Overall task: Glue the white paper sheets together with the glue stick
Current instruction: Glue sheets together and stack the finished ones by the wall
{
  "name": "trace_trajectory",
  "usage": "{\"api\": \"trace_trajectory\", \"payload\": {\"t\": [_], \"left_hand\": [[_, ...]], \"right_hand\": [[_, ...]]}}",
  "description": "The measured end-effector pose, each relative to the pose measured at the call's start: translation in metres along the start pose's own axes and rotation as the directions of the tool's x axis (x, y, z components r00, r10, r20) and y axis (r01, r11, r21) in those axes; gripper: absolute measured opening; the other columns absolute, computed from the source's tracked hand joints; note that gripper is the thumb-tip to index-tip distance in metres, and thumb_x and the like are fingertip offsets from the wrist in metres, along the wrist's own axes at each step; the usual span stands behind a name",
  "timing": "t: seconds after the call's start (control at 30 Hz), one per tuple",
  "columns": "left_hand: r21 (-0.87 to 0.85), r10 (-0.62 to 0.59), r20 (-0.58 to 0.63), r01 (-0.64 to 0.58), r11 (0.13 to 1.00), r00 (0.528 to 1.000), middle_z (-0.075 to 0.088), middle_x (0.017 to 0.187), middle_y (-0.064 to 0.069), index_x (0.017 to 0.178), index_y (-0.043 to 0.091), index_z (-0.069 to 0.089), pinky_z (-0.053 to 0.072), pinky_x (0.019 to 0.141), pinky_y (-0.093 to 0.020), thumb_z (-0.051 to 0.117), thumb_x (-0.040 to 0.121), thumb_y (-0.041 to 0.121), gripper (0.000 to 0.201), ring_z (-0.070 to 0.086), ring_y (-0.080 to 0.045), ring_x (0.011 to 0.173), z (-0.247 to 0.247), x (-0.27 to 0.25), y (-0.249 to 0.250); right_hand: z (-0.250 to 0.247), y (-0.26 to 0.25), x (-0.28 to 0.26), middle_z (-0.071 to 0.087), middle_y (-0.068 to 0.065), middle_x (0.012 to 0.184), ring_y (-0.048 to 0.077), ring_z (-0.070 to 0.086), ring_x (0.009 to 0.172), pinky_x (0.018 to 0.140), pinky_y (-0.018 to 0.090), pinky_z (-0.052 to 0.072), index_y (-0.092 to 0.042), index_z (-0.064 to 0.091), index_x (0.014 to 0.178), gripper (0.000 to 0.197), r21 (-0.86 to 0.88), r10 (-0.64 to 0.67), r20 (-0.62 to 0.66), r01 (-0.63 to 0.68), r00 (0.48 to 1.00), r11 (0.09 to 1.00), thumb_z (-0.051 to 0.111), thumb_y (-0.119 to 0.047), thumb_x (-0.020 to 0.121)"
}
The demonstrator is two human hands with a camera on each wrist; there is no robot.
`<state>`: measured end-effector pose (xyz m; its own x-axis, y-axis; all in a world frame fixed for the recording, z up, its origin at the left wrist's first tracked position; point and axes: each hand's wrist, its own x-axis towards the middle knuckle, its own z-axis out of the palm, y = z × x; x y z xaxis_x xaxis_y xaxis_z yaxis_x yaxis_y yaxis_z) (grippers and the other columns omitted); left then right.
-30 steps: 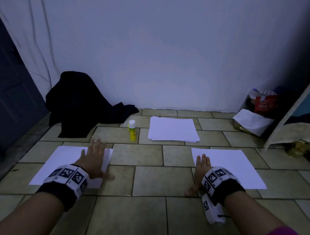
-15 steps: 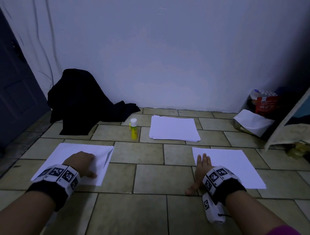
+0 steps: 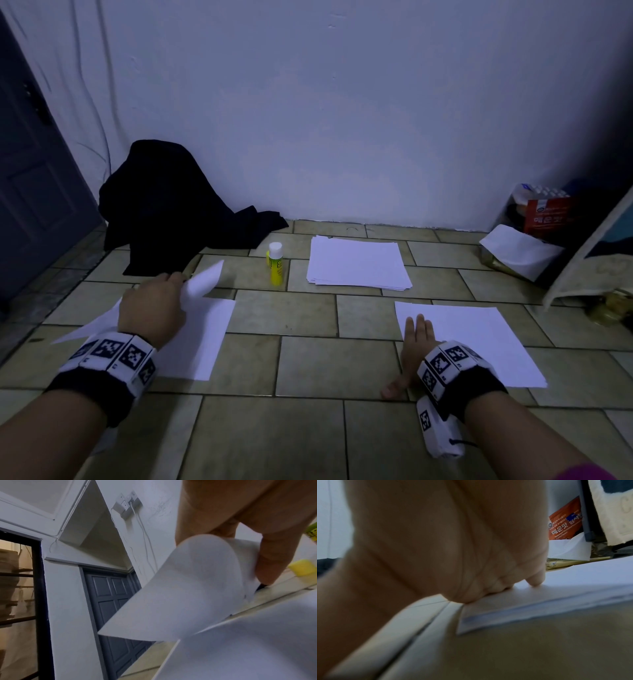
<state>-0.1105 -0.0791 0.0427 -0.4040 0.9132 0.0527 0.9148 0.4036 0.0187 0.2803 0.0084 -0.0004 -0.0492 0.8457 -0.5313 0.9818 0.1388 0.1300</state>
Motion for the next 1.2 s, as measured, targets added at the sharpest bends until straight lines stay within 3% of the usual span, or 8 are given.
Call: {"api": "trace_trajectory", "payload": {"t": [0.1, 0.23, 0.47, 0.6, 0.73, 0.87, 0.97, 1.2], "left_hand": [[0.016, 0.043, -0.039, -0.042, 0.999, 0.998, 0.063, 0.100, -0.019, 0.112, 0.002, 0.061, 0.042, 0.072, -0.042, 0.076, 0.071, 0.013, 0.046, 0.059, -0.038, 0.089, -0.015, -0.005, 0.017], [-0.019, 0.163, -0.031, -0.164, 0.986, 0.986, 0.065, 0.102, -0.007, 0.109, 0.013, 0.055, 0.043, 0.069, -0.031, 0.071, 0.078, 0.040, 0.044, 0.063, -0.027, 0.090, -0.033, -0.022, 0.067], [-0.073, 0.396, 0.288, -0.393, 0.917, 0.872, 0.056, 0.124, -0.005, 0.125, 0.016, 0.047, 0.041, 0.093, -0.034, 0.057, 0.085, 0.058, 0.060, 0.053, -0.024, 0.112, 0.004, -0.052, 0.166], [-0.126, 0.438, 0.408, -0.426, 0.896, 0.801, 0.045, 0.129, -0.008, 0.127, 0.012, 0.046, 0.038, 0.095, -0.039, 0.049, 0.078, 0.077, 0.081, 0.045, -0.026, 0.117, 0.026, -0.053, 0.180], [-0.210, 0.533, 0.442, -0.494, 0.844, 0.722, 0.032, 0.145, -0.006, 0.141, 0.014, 0.039, 0.038, 0.104, -0.040, 0.049, 0.092, 0.057, 0.066, 0.035, -0.024, 0.130, 0.023, -0.043, 0.174], [-0.194, 0.615, 0.469, -0.605, 0.772, 0.634, 0.016, 0.157, -0.004, 0.151, 0.015, 0.024, 0.033, 0.112, -0.041, 0.058, 0.094, 0.022, 0.066, 0.020, -0.023, 0.141, 0.020, -0.032, 0.160], [-0.165, 0.627, 0.465, -0.635, 0.755, 0.625, 0.012, 0.159, -0.004, 0.150, 0.014, 0.024, 0.031, 0.113, -0.040, 0.060, 0.091, 0.015, 0.069, 0.013, -0.023, 0.144, 0.023, -0.030, 0.154], [-0.149, 0.557, 0.529, -0.576, 0.803, 0.640, -0.009, 0.161, -0.005, 0.154, 0.032, 0.008, 0.011, 0.120, -0.048, 0.057, 0.095, 0.032, 0.077, -0.009, -0.029, 0.148, 0.025, -0.031, 0.146]], "right_hand": [[0.001, 0.001, 0.000, -0.027, 0.020, 0.153, 0.036, -0.020, 0.143, 0.117, 0.049, 0.003, 0.001, -0.026, 0.144, 0.152, 0.003, -0.001, -0.013, 0.001, 1.000, 1.000, 0.074, -0.071, 0.054], [0.003, 0.000, 0.001, -0.026, 0.020, 0.154, 0.036, -0.019, 0.143, 0.116, 0.050, 0.004, 0.001, -0.026, 0.144, 0.152, -0.002, -0.003, -0.024, 0.003, 1.000, 1.000, 0.075, -0.071, 0.054], [-0.003, 0.000, -0.003, -0.026, 0.020, 0.153, 0.035, -0.019, 0.144, 0.117, 0.050, 0.004, 0.000, -0.026, 0.143, 0.150, -0.023, -0.012, -0.001, 0.012, 1.000, 1.000, 0.074, -0.070, 0.057], [-0.011, 0.005, -0.006, -0.008, 0.019, 0.158, 0.031, 0.001, 0.147, 0.116, 0.045, 0.017, -0.002, -0.009, 0.150, 0.138, -0.039, -0.045, -0.074, 0.042, 0.996, 0.998, 0.070, -0.072, 0.061], [-0.040, 0.018, -0.005, 0.040, 0.007, 0.131, 0.023, 0.047, 0.114, 0.089, 0.037, 0.040, -0.010, 0.037, 0.126, 0.103, -0.030, -0.103, -0.002, 0.103, 0.995, 0.994, 0.065, -0.081, 0.057], [-0.058, 0.017, 0.004, 0.050, 0.008, 0.130, 0.021, 0.053, 0.112, 0.084, 0.030, 0.042, -0.009, 0.045, 0.129, 0.093, 0.006, -0.075, 0.026, 0.075, 0.997, 0.997, 0.059, -0.077, 0.067], [-0.078, 0.007, 0.010, 0.062, 0.008, 0.105, 0.021, 0.056, 0.094, 0.073, 0.026, 0.044, -0.005, 0.059, 0.102, 0.065, 0.165, -0.083, -0.063, 0.092, 0.995, 0.982, 0.060, -0.066, 0.078], [-0.106, -0.068, 0.023, 0.061, 0.004, 0.122, 0.018, 0.055, 0.115, 0.095, 0.026, 0.041, -0.012, 0.061, 0.121, 0.043, 0.400, -0.333, -0.334, 0.452, 0.882, 0.797, 0.067, -0.036, 0.086]]}}
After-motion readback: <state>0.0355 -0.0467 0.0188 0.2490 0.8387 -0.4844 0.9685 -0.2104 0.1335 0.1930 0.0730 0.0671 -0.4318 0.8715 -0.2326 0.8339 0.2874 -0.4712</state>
